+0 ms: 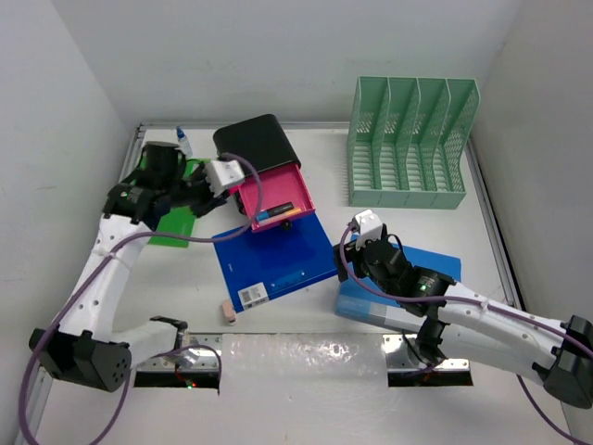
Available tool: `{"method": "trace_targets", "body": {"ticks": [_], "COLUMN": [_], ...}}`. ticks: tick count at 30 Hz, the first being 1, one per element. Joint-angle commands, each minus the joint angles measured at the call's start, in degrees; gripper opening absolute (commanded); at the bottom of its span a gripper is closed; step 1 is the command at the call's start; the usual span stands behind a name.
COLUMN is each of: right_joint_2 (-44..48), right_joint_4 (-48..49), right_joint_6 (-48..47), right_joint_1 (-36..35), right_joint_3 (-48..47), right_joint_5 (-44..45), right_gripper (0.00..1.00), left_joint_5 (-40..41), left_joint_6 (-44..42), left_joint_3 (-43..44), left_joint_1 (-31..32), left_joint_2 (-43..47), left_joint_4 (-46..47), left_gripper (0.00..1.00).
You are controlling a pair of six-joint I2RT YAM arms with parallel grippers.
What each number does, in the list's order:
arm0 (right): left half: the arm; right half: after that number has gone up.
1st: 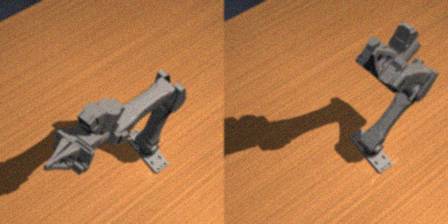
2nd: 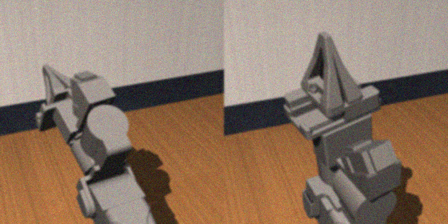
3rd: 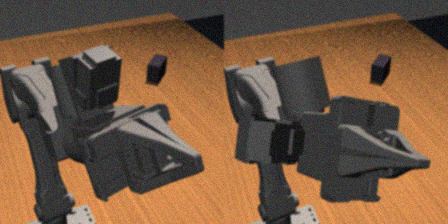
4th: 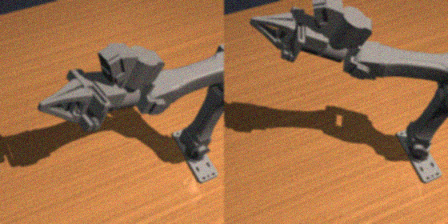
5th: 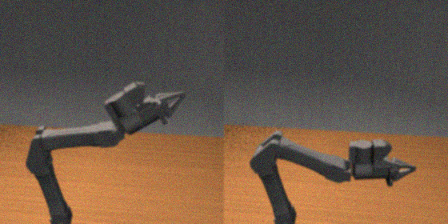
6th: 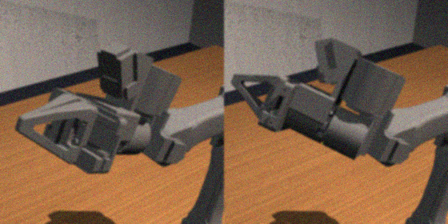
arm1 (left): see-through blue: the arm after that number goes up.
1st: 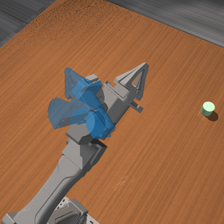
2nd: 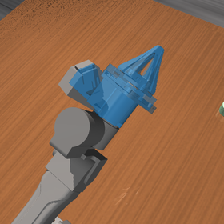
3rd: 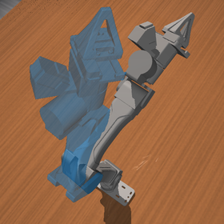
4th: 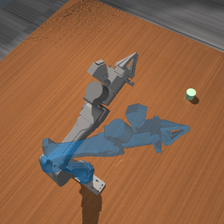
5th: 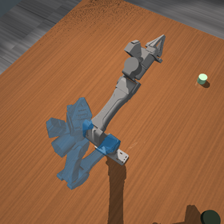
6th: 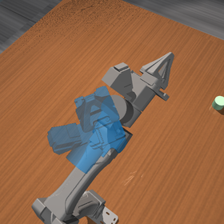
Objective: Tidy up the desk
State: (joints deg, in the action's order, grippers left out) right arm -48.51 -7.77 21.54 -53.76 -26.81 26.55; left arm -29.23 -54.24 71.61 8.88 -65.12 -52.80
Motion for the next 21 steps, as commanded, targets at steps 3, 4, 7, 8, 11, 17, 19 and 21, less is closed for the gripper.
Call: {"method": "trace_targets", "body": {"ticks": [3, 4, 7, 8, 11, 17, 19, 21], "right_joint_2": [-0.18, -0.01, 0.00, 0.00, -0.79, -3.60, -4.31, -4.75], "right_joint_4": [2.58, 2.76, 3.29, 3.46, 5.57, 5.93, 6.36, 7.15], "right_joint_6": [2.45, 2.72, 3.16, 3.33, 3.25, 2.63, 2.37, 1.75], "right_joint_1": [-0.12, -0.12, -0.12, -0.12, -0.12, -0.12, -0.12, -0.12], "right_joint_3": [-1.67, -1.58, -0.97, -0.62, 0.35, -0.44, -0.70, -1.05], "right_joint_5": [1.49, 1.75, 2.90, 2.99, 2.72, 2.72, 2.20, 0.97], "right_gripper": [0.85, 0.85, 0.85, 0.85, 0.85, 0.85, 0.86, 0.86], "left_joint_5": [11.72, 13.74, 18.39, 20.08, 23.78, 28.96, 30.71, 30.12], "left_joint_6": [21.10, 22.50, 25.49, 25.76, 25.59, 23.30, 23.48, 23.91], "left_joint_3": [-2.17, -2.09, -0.43, 0.53, 2.38, 4.23, 4.93, 6.95], "left_joint_1": [15.69, 16.68, 18.71, 18.97, 19.41, 21.96, 22.05, 22.05], "left_joint_2": [-5.87, -7.02, -11.24, -12.30, -18.09, -23.38, -24.78, -25.40], "left_joint_4": [20.07, 21.40, 26.59, 27.65, 30.03, 29.24, 29.24, 27.32], "left_gripper": [0.00, 0.00, 0.00, 0.00, 0.00, 0.27, 0.39, 0.53]}}
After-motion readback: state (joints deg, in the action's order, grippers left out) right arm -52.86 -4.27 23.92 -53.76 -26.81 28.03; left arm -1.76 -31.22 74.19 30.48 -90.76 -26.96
